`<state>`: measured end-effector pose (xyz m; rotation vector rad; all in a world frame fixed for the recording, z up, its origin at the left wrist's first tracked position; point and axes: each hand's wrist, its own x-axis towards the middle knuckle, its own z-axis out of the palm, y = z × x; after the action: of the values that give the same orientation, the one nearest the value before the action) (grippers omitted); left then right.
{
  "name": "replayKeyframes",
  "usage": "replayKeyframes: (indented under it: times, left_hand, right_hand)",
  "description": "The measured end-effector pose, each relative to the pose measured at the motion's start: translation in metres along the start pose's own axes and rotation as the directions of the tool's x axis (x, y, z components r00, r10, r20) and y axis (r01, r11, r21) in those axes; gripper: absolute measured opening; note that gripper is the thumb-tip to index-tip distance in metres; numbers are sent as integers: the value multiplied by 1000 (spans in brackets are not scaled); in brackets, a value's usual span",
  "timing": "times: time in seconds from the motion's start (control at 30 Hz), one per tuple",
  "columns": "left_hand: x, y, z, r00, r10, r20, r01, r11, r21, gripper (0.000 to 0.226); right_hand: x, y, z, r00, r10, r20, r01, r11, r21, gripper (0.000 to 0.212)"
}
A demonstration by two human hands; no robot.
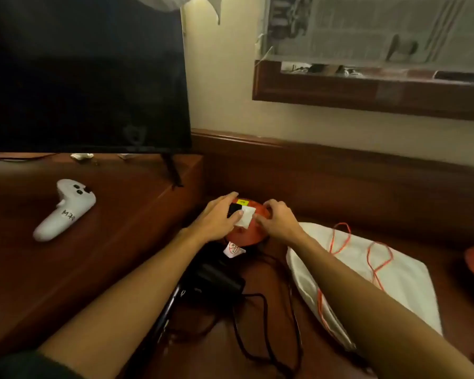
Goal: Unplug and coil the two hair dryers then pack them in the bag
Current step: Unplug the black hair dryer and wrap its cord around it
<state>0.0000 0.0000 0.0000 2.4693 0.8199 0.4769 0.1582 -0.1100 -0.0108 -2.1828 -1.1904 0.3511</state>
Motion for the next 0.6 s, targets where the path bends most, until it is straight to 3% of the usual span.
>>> replayKeyframes:
  times: [0.07, 0.17, 0.4, 0.6]
  left_hand:
    - [11, -6, 1, 999, 33, 32, -33, 999, -5, 59]
    - [20, -17, 6, 996, -14, 91, 13, 1000, 3, 60]
    - [18, -21, 20, 998, -50, 44, 51, 999, -16, 59]
    - [21, -23, 20, 997, -48, 63, 48, 999, 11, 62]
  right_hand:
    - [11, 2, 6, 998, 26, -51, -23, 999, 44, 59]
    - [25, 8, 19, 999, 37, -21, -35, 991, 126, 62]
    - [38, 20, 33, 998, 66, -8, -57, 908, 415, 59]
    - [34, 21, 47, 989, 140, -50, -95, 854, 511, 59]
